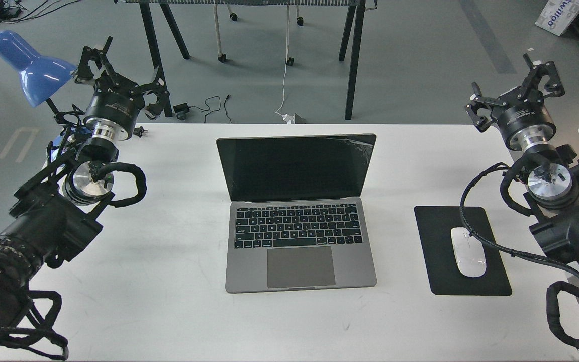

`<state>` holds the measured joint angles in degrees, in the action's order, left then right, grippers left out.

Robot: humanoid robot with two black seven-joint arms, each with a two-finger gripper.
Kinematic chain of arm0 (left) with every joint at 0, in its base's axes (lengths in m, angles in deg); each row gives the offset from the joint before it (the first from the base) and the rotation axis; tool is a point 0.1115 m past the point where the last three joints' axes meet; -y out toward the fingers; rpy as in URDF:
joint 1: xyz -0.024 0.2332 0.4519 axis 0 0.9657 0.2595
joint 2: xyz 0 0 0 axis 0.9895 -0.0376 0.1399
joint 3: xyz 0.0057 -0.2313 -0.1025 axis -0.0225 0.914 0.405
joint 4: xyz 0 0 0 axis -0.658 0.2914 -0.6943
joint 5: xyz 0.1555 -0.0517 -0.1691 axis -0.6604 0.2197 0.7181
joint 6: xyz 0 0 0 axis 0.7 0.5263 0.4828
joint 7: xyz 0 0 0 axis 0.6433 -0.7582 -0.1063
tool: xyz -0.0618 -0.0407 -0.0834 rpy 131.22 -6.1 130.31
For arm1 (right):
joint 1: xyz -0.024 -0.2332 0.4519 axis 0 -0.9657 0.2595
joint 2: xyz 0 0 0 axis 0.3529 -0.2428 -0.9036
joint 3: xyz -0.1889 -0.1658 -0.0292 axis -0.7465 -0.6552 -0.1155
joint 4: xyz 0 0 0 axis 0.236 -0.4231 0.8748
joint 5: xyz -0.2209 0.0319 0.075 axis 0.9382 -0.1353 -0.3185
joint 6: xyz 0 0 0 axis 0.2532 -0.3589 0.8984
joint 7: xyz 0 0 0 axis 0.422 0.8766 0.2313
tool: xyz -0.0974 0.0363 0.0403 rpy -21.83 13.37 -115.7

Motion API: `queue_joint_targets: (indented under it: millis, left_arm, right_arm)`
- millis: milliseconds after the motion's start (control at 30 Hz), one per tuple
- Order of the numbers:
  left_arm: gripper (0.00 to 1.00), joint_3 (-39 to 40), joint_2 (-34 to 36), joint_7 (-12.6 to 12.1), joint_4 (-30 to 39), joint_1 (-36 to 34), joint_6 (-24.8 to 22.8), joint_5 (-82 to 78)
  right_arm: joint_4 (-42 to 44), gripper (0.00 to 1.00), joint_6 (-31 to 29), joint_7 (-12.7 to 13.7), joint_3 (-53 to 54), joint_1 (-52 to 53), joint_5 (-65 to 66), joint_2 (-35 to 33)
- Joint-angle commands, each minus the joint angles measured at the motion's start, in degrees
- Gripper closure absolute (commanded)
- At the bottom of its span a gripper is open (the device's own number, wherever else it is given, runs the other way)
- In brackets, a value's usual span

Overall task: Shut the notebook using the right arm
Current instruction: 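Raise the right gripper and move it over the laptop screen's top edge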

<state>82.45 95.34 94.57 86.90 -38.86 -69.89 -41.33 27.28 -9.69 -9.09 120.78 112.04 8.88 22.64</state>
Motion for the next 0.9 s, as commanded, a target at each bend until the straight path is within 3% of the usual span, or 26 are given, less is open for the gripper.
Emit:
queue_joint_targets:
  millis: [0,233,867]
  left_arm:
    - [0.00,0.00,-0.05,0.13,0.01,-0.10,0.00,0.00]
    - [0.00,0.00,-0.05,0.04,0.01,-0.01,0.00,-0.08]
    - [0.00,0.00,-0.05,-0.05,0.01,0.17,0.00,-0.08]
  right_arm:
    - [0.12,0.00,-0.09,-0.02,-0.56,0.19,-0.01,0.54]
    - [0.12,0.00,0.00,0.07,-3.28,0.71,0.08,2.03]
    - [5.31,0.00,-0.53,0.59,-18.57,11.26,-0.01,13.73]
